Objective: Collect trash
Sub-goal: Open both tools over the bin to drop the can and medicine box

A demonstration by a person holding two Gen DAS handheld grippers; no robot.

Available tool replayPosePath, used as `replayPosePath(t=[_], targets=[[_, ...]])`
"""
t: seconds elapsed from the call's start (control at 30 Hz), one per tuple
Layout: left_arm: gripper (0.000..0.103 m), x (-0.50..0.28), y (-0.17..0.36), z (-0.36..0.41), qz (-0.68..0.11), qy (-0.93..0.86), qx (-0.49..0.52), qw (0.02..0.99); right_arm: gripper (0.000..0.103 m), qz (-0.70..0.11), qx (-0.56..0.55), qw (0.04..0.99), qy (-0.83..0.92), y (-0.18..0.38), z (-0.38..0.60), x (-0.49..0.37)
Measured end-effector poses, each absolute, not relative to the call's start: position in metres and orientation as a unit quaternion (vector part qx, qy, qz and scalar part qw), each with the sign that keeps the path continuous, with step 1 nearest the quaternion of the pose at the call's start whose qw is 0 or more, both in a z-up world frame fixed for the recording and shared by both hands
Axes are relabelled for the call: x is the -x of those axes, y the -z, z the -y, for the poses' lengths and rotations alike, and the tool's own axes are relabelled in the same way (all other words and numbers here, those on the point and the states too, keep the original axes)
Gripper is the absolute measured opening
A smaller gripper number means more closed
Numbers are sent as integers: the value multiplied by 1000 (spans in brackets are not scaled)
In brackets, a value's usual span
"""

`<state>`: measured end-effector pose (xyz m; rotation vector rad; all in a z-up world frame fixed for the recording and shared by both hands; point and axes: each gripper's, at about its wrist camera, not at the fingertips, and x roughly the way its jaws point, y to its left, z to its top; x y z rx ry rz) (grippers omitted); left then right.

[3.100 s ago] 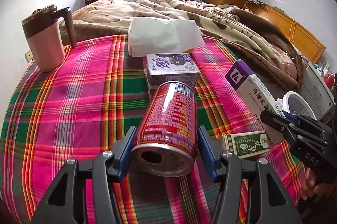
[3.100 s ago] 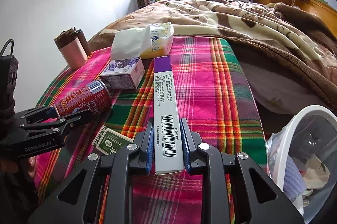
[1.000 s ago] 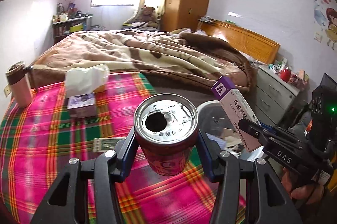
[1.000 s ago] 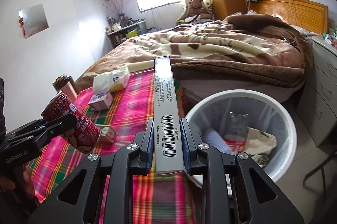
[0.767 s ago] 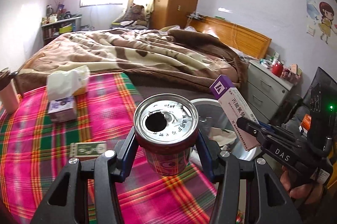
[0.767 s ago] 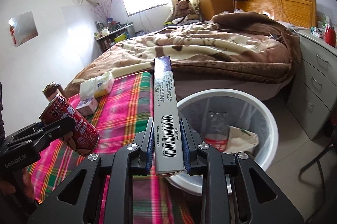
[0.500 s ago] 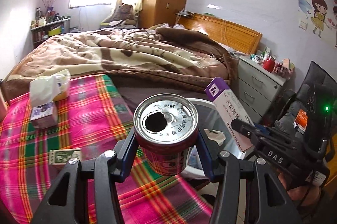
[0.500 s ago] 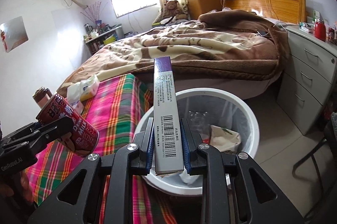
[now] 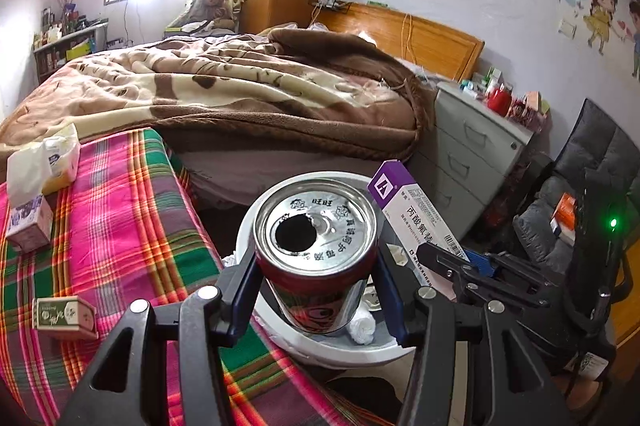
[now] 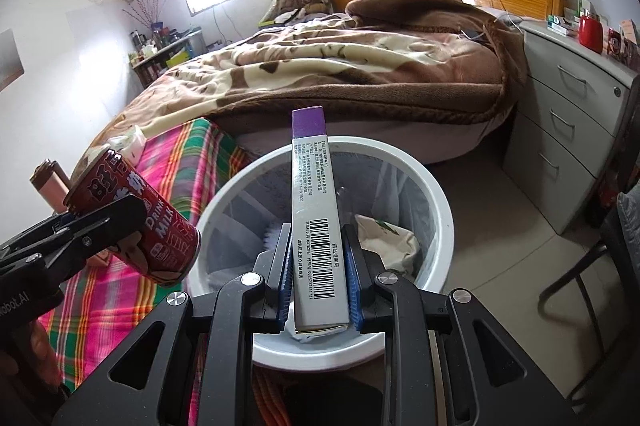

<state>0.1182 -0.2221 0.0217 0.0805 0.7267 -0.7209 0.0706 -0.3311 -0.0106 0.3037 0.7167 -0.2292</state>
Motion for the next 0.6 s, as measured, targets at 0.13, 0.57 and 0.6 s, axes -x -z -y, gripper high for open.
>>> replayPosePath(t=[0.13,0.57,0.6], targets=[[55,-123,-14,234,-363,349,-39,863,23,-360,-152,914,113,16,336,-73],[69,-125,-10,241,-368,350,-45,860,25,-375,-150,906,124,19,342,-73],[70,-124,-10,240,-366,351,-45,860,26,-374,-151,907,123,18,341,-73]])
